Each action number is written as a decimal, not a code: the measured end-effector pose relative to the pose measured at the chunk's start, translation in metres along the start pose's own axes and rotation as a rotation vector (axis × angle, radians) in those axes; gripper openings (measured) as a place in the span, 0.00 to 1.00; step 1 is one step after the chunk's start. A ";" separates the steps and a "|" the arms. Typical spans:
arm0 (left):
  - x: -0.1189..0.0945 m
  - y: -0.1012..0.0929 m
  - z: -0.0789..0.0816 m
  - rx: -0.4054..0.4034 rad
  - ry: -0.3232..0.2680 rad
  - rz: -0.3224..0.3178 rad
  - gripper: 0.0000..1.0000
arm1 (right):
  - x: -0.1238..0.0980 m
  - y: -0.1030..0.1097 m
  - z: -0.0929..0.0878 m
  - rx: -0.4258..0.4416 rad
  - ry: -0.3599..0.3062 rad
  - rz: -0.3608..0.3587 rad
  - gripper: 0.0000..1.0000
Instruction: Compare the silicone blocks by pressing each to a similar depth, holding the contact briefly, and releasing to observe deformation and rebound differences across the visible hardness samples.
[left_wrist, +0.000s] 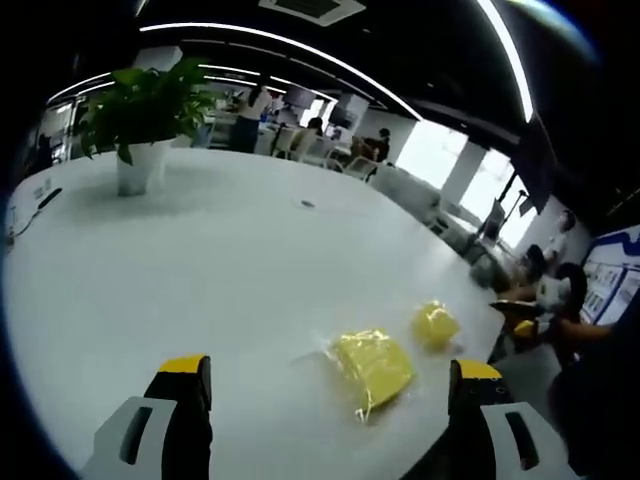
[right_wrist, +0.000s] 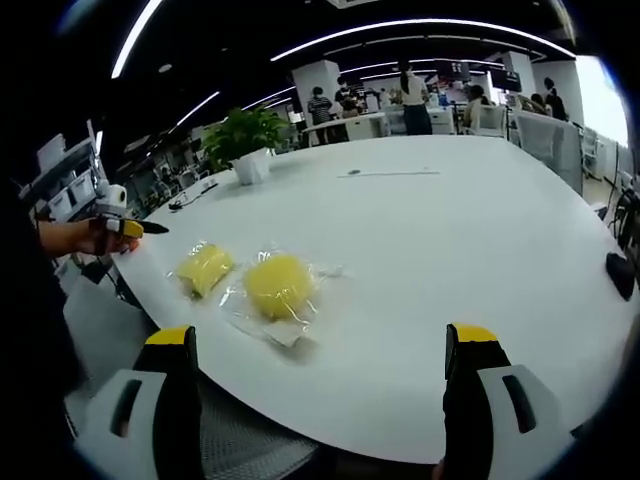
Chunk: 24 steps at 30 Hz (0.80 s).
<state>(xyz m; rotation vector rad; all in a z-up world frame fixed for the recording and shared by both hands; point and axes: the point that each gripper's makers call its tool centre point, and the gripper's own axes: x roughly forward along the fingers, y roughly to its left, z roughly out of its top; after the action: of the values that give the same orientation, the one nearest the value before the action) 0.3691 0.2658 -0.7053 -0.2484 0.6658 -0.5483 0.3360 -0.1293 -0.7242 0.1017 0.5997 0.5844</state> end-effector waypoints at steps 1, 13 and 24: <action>0.002 0.000 -0.001 -0.001 0.005 -0.003 1.00 | 0.000 0.000 0.000 -0.001 0.002 0.000 0.96; 0.021 0.002 -0.012 -0.111 0.011 -0.021 0.92 | -0.002 0.002 0.000 -0.008 0.018 0.008 0.96; 0.039 0.009 -0.009 -0.270 -0.035 -0.010 0.77 | 0.000 0.007 -0.001 0.003 0.007 0.006 0.96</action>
<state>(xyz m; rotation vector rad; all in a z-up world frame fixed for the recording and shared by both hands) 0.3923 0.2516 -0.7361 -0.5136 0.7049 -0.4617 0.3315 -0.1237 -0.7233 0.1048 0.6071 0.5900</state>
